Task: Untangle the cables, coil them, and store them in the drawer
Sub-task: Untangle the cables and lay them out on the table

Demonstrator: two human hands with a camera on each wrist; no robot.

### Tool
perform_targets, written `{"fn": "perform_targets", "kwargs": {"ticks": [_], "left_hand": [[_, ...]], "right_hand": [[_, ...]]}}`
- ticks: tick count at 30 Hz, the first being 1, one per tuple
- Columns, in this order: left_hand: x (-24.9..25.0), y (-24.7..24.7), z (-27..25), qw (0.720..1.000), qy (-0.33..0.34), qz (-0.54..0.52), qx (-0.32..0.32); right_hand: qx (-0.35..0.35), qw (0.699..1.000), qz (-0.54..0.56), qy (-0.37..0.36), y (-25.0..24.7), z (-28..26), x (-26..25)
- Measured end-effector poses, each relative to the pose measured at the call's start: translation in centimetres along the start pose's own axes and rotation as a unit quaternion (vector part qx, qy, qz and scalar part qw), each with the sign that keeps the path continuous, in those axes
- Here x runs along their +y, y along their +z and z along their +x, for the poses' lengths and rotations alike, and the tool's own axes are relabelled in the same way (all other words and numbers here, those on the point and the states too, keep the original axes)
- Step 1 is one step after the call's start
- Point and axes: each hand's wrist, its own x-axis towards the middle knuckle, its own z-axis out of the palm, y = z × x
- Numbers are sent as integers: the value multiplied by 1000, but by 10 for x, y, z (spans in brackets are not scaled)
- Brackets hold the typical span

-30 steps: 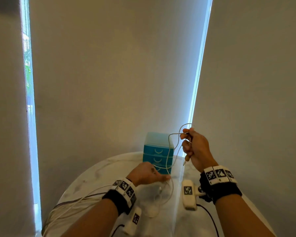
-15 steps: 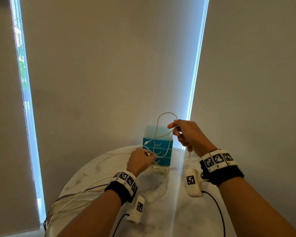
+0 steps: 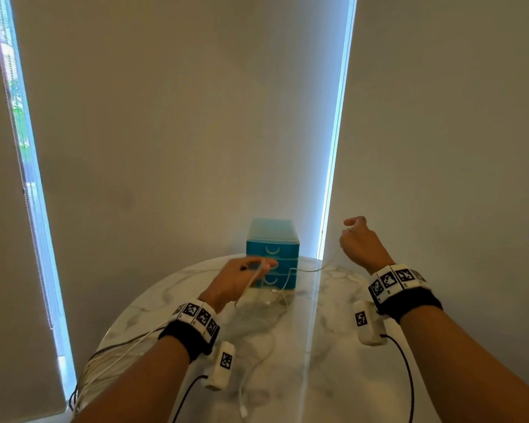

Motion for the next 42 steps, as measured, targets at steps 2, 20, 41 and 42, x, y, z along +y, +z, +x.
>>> {"fn": "perform_targets", "kwargs": {"ticks": [2,20,41,42], "left_hand": [[-1,8,-2,983,-25,104,-147],[-28,19,26,952,-78,224,-194],[-21,50,23,913,-126,334,-199],[-23,53,23,900,-126,361,-210]], "right_hand": [[-11,1000,4,-27,6,0,-4],[-36,882,458,-105,-31,-6,-64],[-140,719,674,-88,-40,-7,-69],[-137,721,673,-92,-42,-7,-71]]}}
